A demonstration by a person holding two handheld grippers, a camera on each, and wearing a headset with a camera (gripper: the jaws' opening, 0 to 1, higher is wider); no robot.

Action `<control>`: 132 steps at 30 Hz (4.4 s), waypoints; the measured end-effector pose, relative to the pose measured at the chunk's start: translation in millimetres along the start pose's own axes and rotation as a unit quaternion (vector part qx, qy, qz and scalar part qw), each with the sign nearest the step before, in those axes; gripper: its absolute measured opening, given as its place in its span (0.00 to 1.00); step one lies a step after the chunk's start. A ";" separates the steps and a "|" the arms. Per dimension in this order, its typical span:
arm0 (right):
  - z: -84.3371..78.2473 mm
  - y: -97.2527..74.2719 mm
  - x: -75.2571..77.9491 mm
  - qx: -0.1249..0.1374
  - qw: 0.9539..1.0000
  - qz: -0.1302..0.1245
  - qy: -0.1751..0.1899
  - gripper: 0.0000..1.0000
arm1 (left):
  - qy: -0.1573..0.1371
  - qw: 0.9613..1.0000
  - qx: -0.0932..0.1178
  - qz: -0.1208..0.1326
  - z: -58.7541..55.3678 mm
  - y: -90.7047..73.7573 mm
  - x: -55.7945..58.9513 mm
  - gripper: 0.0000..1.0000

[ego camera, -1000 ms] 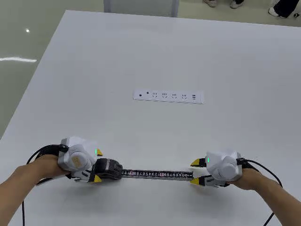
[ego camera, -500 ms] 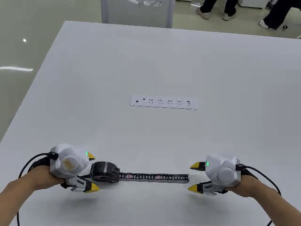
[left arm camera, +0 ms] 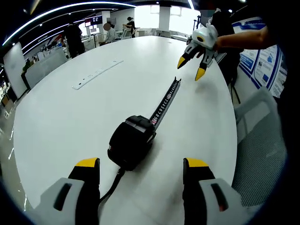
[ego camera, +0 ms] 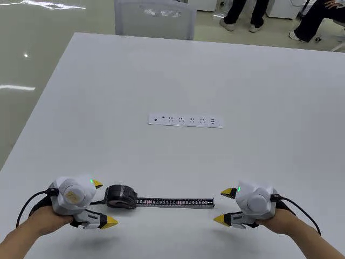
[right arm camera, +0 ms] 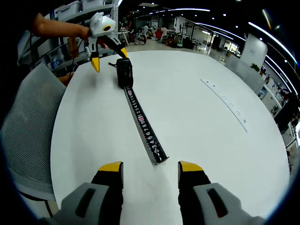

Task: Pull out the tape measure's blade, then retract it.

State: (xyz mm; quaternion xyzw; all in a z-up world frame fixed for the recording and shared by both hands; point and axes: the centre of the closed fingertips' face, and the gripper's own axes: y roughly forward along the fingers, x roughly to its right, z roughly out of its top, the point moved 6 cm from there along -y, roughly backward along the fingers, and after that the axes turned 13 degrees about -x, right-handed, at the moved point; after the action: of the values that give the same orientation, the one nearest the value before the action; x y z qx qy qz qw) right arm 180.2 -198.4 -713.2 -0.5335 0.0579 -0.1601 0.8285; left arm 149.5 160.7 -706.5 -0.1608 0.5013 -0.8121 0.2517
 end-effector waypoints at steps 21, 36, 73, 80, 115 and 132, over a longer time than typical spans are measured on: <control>-12.2 -9.9 -17.6 0.034 0.993 -0.051 0.103 0.58 | -0.071 0.997 0.027 0.020 -12.3 -13.3 36.7 0.78; -13.2 -23.9 -30.0 0.057 0.981 -0.078 0.170 0.73 | -0.106 0.991 0.054 0.053 -13.0 -21.4 52.3 0.90; 5.2 -31.9 -67.8 0.103 0.964 -0.099 0.226 0.97 | -0.173 0.977 0.087 0.091 -9.2 -21.9 70.6 0.99; 7.5 -31.8 -71.1 0.110 0.959 -0.104 0.238 0.98 | -0.183 0.973 0.094 0.100 -7.5 -22.6 72.0 0.99; 4.7 -31.1 -66.2 0.102 0.962 -0.111 0.227 0.95 | -0.236 0.959 0.099 0.119 -11.1 -12.5 74.1 0.94; 9.2 -33.7 -57.3 0.103 0.981 -0.092 0.138 0.83 | -0.275 0.947 0.078 0.150 -4.9 -5.7 70.3 0.93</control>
State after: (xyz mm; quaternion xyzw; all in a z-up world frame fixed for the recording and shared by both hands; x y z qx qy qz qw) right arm 121.8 -184.5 -683.2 -0.4210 0.1057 -0.3133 0.8446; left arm 87.7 126.3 -702.9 -0.2802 0.3663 -0.7257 0.5106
